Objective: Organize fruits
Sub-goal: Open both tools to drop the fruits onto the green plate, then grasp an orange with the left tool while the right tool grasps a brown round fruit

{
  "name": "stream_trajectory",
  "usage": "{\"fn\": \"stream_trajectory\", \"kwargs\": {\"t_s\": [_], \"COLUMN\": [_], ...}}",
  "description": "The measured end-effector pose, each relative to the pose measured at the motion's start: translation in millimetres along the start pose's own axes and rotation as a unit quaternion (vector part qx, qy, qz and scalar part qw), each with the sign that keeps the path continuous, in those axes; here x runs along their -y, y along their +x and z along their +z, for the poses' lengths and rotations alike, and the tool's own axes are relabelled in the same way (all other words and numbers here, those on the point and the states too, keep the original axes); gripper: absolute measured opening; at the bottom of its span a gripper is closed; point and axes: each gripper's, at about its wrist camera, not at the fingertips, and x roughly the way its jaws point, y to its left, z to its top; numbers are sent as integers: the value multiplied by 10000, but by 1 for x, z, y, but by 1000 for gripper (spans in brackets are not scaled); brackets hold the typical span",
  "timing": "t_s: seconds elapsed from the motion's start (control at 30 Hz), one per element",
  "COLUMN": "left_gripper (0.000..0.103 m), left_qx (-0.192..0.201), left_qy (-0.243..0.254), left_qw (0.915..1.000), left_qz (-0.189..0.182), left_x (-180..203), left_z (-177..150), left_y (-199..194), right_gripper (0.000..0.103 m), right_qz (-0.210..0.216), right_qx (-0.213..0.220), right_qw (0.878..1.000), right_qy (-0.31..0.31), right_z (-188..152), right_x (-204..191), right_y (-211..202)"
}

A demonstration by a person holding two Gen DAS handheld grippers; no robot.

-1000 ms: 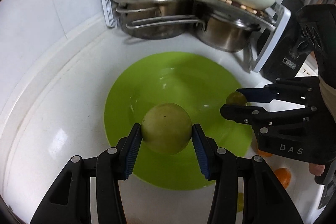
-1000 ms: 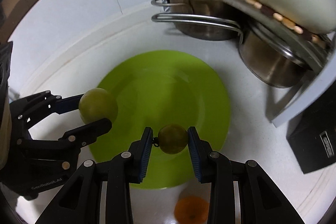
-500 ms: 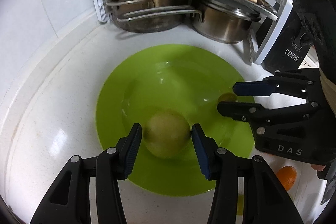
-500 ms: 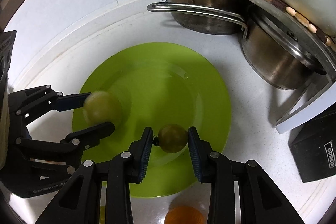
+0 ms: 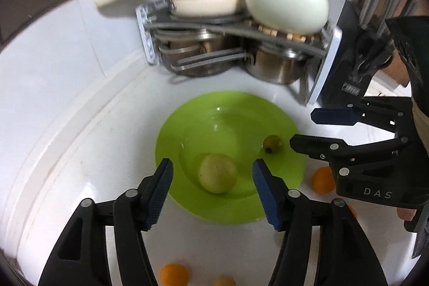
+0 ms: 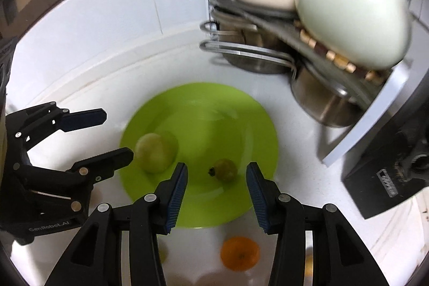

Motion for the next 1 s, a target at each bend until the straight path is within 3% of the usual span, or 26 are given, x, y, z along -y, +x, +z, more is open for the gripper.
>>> {"fn": "stream_trajectory", "kwargs": {"t_s": [0.1, 0.23, 0.5, 0.83, 1.0], "left_gripper": [66, 72, 78, 78, 78], "left_qx": [229, 518, 891, 803, 676], "left_qy": [27, 37, 98, 193, 304], "left_qw": [9996, 9983, 9937, 9914, 9936], "left_qz": [139, 261, 679, 1012, 848], "left_x": [-1, -7, -24, -52, -58], "left_z": [-3, -11, -36, -80, -102], "left_y": [-23, -55, -99, -109, -100], "right_gripper": [53, 53, 59, 59, 59], "right_qz": [-24, -39, 51, 243, 189], "right_qx": [241, 548, 894, 912, 892], "right_qw": [9997, 9985, 9959, 9953, 9949], "right_qy": [1, -70, -143, -213, -430], "right_z": [-1, -5, -14, -37, -51], "right_x": [-9, -26, -60, -105, -124], "right_y": [-20, -49, -73, -62, -58]}}
